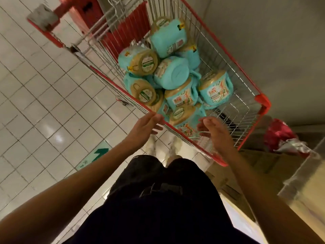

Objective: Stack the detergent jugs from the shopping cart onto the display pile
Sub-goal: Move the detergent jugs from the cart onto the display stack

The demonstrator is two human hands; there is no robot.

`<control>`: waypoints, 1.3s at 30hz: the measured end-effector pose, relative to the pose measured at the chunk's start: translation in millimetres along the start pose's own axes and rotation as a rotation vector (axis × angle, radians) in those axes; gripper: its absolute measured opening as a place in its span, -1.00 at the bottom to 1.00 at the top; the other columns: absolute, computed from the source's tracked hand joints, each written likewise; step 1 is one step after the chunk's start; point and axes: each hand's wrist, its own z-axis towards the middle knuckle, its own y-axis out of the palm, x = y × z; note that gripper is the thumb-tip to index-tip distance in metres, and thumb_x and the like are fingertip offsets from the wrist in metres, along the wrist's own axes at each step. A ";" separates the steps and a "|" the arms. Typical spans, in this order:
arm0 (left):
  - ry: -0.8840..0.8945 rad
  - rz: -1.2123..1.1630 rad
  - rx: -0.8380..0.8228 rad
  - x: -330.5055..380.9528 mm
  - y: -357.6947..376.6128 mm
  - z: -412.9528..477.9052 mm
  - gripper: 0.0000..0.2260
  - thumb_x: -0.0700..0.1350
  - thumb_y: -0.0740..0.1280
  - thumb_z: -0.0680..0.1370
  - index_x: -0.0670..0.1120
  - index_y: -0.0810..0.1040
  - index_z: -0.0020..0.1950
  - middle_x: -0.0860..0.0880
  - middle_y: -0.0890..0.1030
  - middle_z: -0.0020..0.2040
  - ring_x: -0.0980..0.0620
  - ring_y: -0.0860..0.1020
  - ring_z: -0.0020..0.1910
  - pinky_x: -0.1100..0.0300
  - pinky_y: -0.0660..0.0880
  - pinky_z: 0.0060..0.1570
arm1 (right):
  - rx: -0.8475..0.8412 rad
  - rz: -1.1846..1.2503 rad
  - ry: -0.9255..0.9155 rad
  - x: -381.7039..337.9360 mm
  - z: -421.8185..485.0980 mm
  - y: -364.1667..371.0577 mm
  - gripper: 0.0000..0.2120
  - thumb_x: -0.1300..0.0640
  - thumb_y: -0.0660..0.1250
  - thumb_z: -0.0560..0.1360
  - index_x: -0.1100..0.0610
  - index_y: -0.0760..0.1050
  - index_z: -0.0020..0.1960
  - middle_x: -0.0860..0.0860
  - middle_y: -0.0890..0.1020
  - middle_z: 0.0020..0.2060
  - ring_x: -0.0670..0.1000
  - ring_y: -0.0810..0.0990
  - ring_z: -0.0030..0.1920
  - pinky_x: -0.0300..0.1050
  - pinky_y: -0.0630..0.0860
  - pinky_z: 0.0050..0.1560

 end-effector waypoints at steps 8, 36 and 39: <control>-0.042 0.552 -0.201 -7.9 55.1 110.4 -0.49 0.08 0.43 0.63 -0.12 0.42 0.49 -0.07 0.57 0.40 -0.09 0.57 0.33 -0.04 0.54 0.34 | -0.147 -0.375 0.059 18.2 120.0 -15.5 -0.62 0.00 0.39 0.66 0.12 0.47 0.40 0.01 0.57 0.34 0.12 0.52 0.40 0.02 0.52 0.26; -0.232 0.335 -0.182 -38.1 61.6 204.7 -0.15 0.17 0.62 0.43 -0.09 0.36 0.60 -0.06 0.51 0.43 -0.10 0.52 0.39 0.02 0.57 0.29 | -0.325 -0.117 0.105 57.2 205.6 -45.8 -0.21 -0.29 0.55 0.35 0.02 0.48 0.47 -0.01 0.68 0.26 0.06 0.66 0.27 0.07 0.62 0.26; -0.143 0.164 -0.096 -3.0 52.3 181.6 -0.29 0.30 0.49 0.47 0.00 0.44 0.52 0.03 0.57 0.28 0.04 0.62 0.22 0.25 0.59 0.05 | -0.268 0.039 0.107 30.2 186.2 -52.4 -0.31 -0.28 0.46 0.45 0.14 0.52 0.41 0.06 0.75 0.15 0.11 0.74 0.16 0.01 0.69 0.08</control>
